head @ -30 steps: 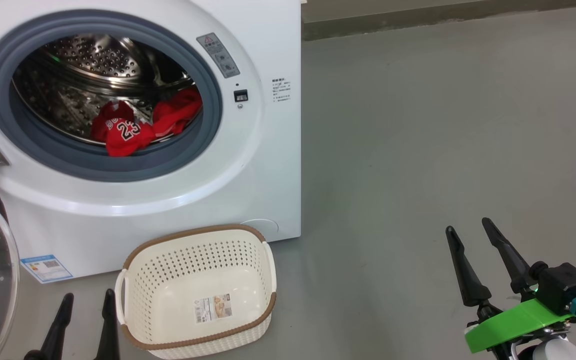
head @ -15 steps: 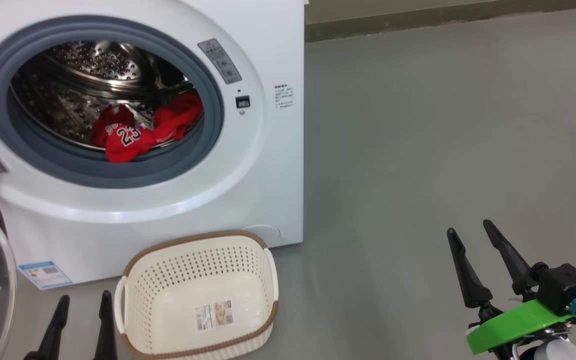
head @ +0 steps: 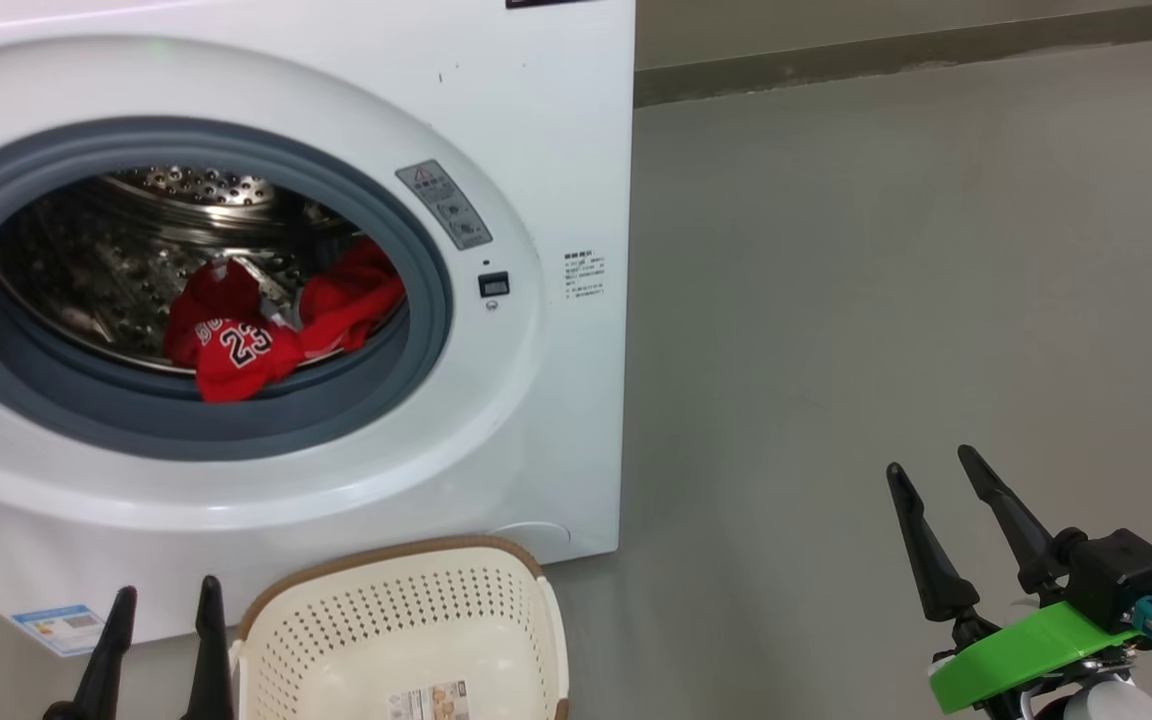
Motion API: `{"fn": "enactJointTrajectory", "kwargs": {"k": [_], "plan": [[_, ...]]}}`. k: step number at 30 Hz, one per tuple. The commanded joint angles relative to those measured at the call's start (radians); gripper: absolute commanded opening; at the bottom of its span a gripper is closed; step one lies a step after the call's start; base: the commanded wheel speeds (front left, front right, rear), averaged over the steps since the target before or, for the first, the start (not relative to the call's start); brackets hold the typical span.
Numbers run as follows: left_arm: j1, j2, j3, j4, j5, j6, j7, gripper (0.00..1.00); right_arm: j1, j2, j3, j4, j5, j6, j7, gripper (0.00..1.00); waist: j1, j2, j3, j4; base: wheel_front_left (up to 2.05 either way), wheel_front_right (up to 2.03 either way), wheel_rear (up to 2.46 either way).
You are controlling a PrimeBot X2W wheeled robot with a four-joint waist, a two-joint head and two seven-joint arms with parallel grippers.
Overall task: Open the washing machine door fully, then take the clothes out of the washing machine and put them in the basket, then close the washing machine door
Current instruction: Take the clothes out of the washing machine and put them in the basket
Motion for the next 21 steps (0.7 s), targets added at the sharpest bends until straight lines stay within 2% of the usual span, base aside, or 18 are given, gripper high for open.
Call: {"fn": "enactJointTrajectory", "kwargs": {"k": [1,21], "plan": [[-0.036,0.008,0.037,-0.026,0.002,-0.01,-0.012,1.0,-0.028,-0.018,0.019,-0.02,0.011,0.007,-0.006,1.0,0.0,0.0,0.0,0.0,0.8,-0.8,0.0],[-0.037,-0.005,0.042,-0.023,0.004,-0.008,-0.012,1.0,-0.029,-0.016,0.023,-0.02,0.015,0.007,-0.006,1.0,0.0,0.0,0.005,-0.002,0.1,-0.1,0.0]]}}
